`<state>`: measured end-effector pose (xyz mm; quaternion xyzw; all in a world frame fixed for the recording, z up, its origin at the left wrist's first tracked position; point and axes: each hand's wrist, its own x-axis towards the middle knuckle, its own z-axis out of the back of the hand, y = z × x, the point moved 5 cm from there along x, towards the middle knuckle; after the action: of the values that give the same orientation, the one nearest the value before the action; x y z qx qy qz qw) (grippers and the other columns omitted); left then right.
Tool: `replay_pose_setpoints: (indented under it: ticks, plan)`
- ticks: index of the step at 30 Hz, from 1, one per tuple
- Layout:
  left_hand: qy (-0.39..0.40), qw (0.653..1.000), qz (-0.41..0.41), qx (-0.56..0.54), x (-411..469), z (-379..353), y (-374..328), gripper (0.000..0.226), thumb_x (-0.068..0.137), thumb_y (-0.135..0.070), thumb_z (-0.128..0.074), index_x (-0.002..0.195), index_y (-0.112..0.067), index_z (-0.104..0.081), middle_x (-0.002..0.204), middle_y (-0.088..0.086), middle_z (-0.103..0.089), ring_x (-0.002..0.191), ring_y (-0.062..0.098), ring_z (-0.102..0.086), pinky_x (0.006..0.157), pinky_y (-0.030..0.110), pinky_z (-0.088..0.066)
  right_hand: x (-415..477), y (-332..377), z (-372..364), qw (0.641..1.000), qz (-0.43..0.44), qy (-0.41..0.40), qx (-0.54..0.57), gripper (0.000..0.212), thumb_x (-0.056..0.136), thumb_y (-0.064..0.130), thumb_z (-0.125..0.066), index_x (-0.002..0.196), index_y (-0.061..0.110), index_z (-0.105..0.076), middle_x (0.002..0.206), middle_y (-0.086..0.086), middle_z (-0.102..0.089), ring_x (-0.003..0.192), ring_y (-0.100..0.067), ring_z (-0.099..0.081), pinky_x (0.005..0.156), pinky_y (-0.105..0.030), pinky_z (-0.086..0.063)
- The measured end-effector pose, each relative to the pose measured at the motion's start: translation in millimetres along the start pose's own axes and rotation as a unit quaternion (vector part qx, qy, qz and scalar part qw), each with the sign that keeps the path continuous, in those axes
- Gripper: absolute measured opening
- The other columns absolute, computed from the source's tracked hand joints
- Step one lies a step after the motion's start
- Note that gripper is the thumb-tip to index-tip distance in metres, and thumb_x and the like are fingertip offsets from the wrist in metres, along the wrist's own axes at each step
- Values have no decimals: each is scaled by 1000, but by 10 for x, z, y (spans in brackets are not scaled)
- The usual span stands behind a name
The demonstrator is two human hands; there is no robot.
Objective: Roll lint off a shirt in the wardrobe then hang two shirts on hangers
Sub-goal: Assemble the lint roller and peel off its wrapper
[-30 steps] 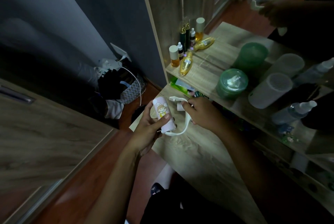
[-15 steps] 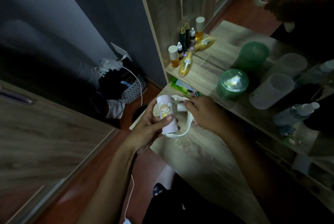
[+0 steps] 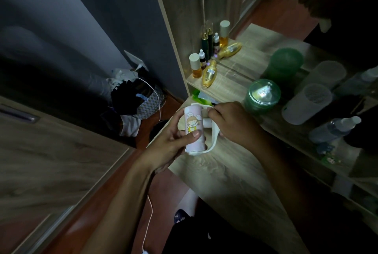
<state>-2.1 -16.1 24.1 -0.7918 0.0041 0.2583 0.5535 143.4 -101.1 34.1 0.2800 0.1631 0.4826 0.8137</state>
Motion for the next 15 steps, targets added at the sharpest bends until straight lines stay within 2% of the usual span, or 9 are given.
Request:
replay_pose_setpoints:
  ticks: [4,6,8,10,15]
  plan:
    - [-15,998,-40,51,-10,3,-101,70,85,-7,-66,142,-38,-39,109,7,-72,97,28,-67,78,37,-57,5,30,11,999,6,-36,5,44,97,36,-38,75,5,-60,72,-14,-67,65,-26,-62,58,-33,-47]
    - [-17,995,-62,75,-17,11,-154,77,86,-5,-67,147,-36,-32,119,-1,-70,103,27,-65,84,40,-56,-4,69,68,997,6,-68,34,37,97,30,-45,66,10,-49,60,-10,-59,54,-24,-54,53,-29,-37]
    - [-14,992,-69,104,-20,37,-188,85,87,-2,-66,153,-31,-21,125,1,-67,109,27,-64,89,41,-55,-19,103,96,995,6,-77,60,34,98,24,-49,65,14,-43,56,-1,-49,48,-19,-44,52,-25,-30]
    - [-4,989,-67,130,-26,47,-227,89,88,0,-63,155,-32,-14,124,3,-68,112,26,-65,92,39,-54,-41,130,126,993,11,-89,77,34,97,27,-48,66,12,-43,54,-1,-48,46,-19,-42,48,-28,-30]
    - [18,982,-76,173,-62,46,-289,91,90,1,-63,155,-36,-11,132,0,-64,120,27,-61,102,46,-49,-104,191,158,990,36,-106,90,31,96,27,-49,69,12,-46,51,0,-46,44,-18,-42,45,-34,-34]
